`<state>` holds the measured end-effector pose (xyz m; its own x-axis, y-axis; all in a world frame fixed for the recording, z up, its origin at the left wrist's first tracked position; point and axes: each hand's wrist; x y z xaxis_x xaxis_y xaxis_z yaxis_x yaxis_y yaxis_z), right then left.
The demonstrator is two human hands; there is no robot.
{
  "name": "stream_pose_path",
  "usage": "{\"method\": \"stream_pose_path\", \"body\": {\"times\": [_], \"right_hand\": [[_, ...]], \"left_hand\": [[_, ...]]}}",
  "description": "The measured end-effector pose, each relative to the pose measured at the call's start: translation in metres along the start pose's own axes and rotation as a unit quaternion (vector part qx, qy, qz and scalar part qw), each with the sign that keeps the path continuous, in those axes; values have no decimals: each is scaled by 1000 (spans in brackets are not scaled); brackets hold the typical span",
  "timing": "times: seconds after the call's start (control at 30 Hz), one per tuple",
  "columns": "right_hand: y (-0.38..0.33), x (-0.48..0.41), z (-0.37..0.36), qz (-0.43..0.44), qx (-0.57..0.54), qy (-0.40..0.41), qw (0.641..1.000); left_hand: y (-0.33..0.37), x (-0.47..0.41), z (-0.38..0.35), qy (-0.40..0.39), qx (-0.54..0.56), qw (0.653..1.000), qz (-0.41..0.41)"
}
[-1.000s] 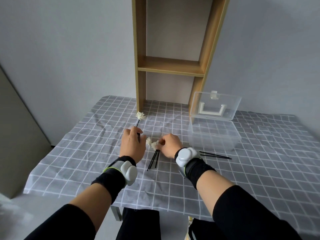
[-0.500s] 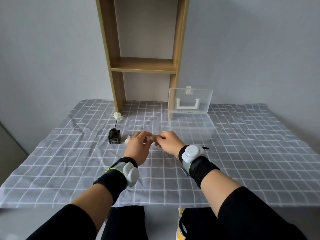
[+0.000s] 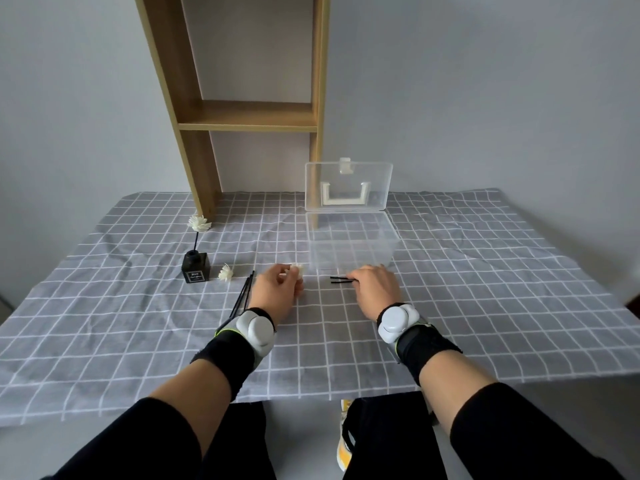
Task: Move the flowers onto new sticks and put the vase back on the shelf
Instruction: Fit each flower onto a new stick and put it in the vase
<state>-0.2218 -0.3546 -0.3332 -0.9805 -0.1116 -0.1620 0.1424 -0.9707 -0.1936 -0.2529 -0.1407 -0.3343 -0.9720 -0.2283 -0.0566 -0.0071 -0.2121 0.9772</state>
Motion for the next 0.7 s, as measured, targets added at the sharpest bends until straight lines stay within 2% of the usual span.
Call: {"method": "stream_pose_path", "body": {"times": [0.17,0.33,0.47,0.6,0.7], "right_hand": [[-3,-3,1,27,9,8,1000],[-6,-5,1,43,37,-3,998],[-21,-1,-3,25,-88,21,996],[-43,8,-7,13,-237,38,971],[-52,17,-17,16,-292,52,955]], "left_hand": [[-9,-4,-1,1,97,995,37],[-10,-7,5,2,220,971,94],[-9,-6,5,-3,243,965,96],[-10,-6,5,5,258,962,90],[-11,-6,5,6,268,959,89]]}}
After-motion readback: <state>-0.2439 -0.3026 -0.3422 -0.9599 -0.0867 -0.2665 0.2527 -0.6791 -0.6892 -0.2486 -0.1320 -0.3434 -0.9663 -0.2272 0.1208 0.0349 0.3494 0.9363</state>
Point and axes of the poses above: each hand's wrist, its own x-axis away from the middle knuckle, its own z-axis out of the back of the hand, y = z × x, and after that the axes turned 6 degrees about -z, right-handed
